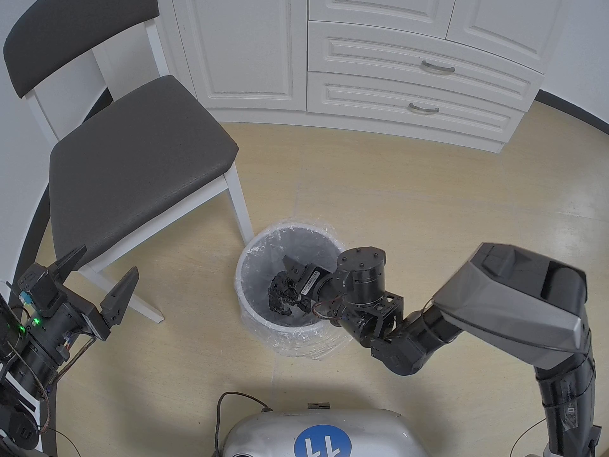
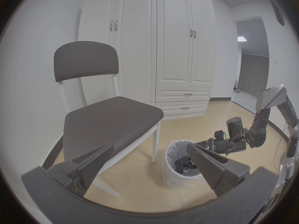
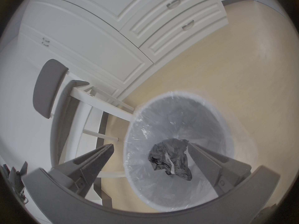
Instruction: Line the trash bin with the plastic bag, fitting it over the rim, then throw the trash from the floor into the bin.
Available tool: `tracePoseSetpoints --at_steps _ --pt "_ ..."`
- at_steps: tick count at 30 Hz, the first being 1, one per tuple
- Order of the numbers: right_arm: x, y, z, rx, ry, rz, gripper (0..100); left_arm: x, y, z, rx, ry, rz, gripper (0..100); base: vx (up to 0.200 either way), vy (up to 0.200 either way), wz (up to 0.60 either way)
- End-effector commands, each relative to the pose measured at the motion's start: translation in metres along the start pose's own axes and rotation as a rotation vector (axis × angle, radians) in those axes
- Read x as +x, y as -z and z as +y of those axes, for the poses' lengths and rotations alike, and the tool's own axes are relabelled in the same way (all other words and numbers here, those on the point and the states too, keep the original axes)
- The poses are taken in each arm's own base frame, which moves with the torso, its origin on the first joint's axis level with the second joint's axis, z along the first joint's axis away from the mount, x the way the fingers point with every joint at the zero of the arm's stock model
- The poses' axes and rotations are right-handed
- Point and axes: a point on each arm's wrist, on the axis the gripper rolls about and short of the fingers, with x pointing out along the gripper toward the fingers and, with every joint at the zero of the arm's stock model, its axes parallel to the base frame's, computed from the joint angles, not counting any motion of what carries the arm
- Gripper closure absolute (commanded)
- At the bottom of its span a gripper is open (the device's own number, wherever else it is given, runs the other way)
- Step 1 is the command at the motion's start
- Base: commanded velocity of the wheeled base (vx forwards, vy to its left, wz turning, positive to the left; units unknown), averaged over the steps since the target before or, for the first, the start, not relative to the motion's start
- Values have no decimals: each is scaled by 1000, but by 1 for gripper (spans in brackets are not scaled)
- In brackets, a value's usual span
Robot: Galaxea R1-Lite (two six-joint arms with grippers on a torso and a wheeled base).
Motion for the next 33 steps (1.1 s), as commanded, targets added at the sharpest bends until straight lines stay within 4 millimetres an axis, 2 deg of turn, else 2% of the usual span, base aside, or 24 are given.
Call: tracePoseSetpoints --at_steps 1,6,9,10,11,14,19,21,22,23,27,28,29,32,33 --pt "-49 -49 32 -88 -89 -85 0 -3 3 -1 -6 6 17 0 0 0 0" --pt "-93 -78 41 -280 -125 -146 0 -3 3 -1 -9 3 16 0 0 0 0" --pt "-116 -91 36 -403 -94 -169 0 -4 2 -1 -9 3 11 0 0 0 0" --pt "-117 -92 35 -411 -90 -170 0 -4 2 -1 -9 3 11 0 0 0 0" --pt "-135 -106 23 -535 -30 -192 0 -5 1 1 -4 -11 1 0 0 0 0" --pt "-172 -133 1 -684 98 -254 0 -14 -10 2 4 -75 -63 0 0 0 0" --pt "-238 -155 -14 -690 175 -333 0 -35 -26 4 12 -136 -161 0 0 0 0" --pt "-260 -161 -20 -689 206 -354 0 -40 -29 6 39 -163 -175 0 0 0 0" --pt "-262 -161 -20 -690 207 -358 0 -40 -30 6 43 -167 -178 0 0 0 0" --pt "-281 -167 -22 -686 231 -386 0 -44 -32 10 72 -205 -183 0 0 0 0" --pt "-322 -183 -30 -673 332 -457 0 -50 -44 18 95 -281 -218 0 0 0 0" --pt "-322 -183 -30 -673 332 -457 0 -50 -44 18 95 -281 -218 0 0 0 0" --pt "-341 -186 -32 -667 371 -489 0 -53 -51 21 103 -312 -235 0 0 0 0" --pt "-382 -183 -31 -660 401 -542 0 -61 -67 26 118 -371 -257 0 0 0 0" --pt "-384 -183 -30 -662 400 -544 0 -62 -68 26 118 -372 -258 0 0 0 0"
